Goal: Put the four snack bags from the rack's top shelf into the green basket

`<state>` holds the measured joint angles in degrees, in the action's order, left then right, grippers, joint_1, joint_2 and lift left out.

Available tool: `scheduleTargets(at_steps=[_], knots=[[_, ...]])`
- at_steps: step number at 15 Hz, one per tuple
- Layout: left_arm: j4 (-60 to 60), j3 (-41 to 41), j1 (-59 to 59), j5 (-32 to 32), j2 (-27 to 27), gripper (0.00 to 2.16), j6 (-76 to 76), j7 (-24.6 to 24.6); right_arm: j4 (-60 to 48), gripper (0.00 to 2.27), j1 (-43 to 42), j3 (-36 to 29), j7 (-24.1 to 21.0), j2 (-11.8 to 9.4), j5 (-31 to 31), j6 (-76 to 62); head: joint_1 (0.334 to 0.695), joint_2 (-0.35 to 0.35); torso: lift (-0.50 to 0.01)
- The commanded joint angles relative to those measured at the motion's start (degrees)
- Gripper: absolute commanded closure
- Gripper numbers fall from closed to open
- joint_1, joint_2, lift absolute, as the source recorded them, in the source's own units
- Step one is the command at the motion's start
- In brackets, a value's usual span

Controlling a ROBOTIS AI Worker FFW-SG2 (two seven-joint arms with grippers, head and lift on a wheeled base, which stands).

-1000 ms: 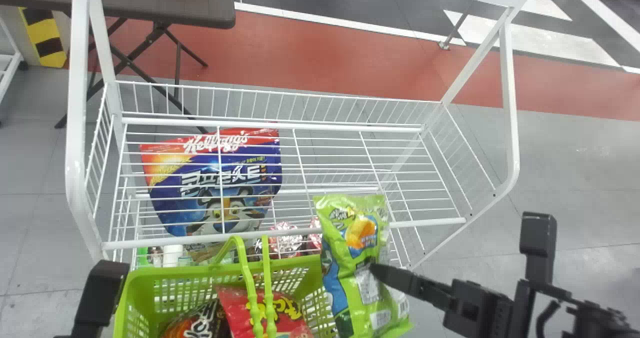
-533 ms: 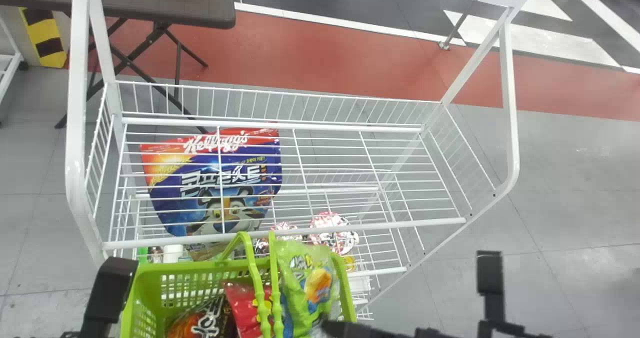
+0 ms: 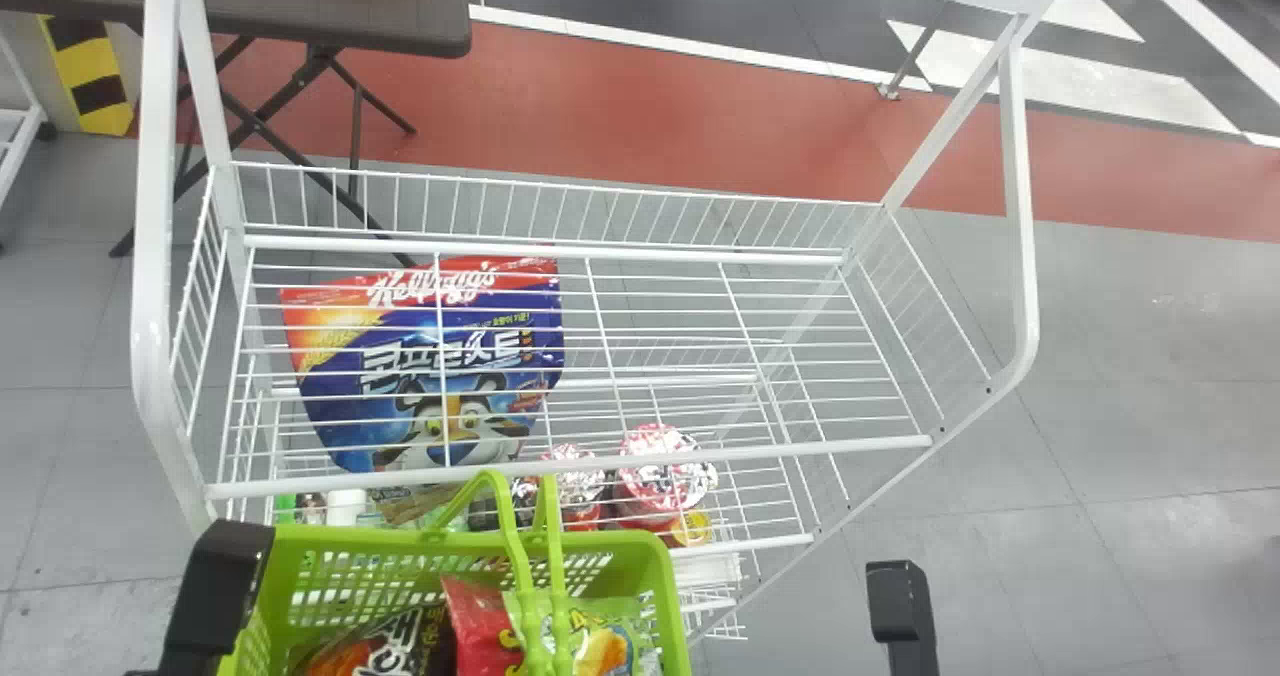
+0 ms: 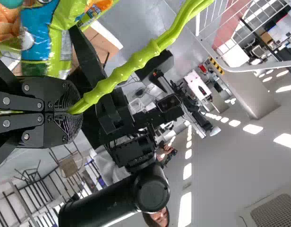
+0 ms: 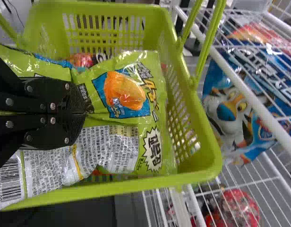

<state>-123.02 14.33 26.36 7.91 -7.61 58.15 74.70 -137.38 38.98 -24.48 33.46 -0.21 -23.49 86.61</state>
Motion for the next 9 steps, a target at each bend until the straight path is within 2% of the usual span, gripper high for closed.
scheduleTargets(at_steps=[1, 2, 3, 4, 5, 9], knots=[[-0.1, 0.0, 0.1, 0.0, 0.0, 1.66, 0.2, 0.0, 0.5, 2.20, 0.0, -0.4, -0.6, -0.2, 0.3, -3.5, 0.695, -0.350, 0.000], [-0.1, 0.1, 0.1, 0.0, 0.0, 1.66, 0.2, -0.1, 0.4, 1.91, 0.0, -0.9, -0.6, -0.2, 0.0, -4.6, 0.695, -0.350, 0.000], [-0.1, 0.1, 0.1, -0.1, 0.0, 1.66, 0.2, -0.1, 0.4, 1.23, 0.0, -1.4, -0.6, 0.0, -0.4, -6.0, 0.695, -0.350, 0.000], [-0.1, 0.1, 0.2, 0.0, 0.0, 1.66, 0.2, -0.1, 0.4, 0.17, 0.1, -1.5, -0.3, 0.0, -1.0, -7.7, 0.695, -0.350, 0.000], [-0.2, 0.0, 0.2, 0.0, 0.0, 1.66, 0.2, -0.1, 0.4, 0.00, 0.6, -1.4, 0.2, 0.1, -1.5, -11.8, 0.695, -0.350, 0.000], [-0.2, 0.2, 0.3, 0.0, 0.0, 1.66, 0.0, -0.1, 1.8, 0.02, 1.0, -0.1, 1.7, 0.3, -1.3, -29.0, 0.695, -0.350, 0.000]])
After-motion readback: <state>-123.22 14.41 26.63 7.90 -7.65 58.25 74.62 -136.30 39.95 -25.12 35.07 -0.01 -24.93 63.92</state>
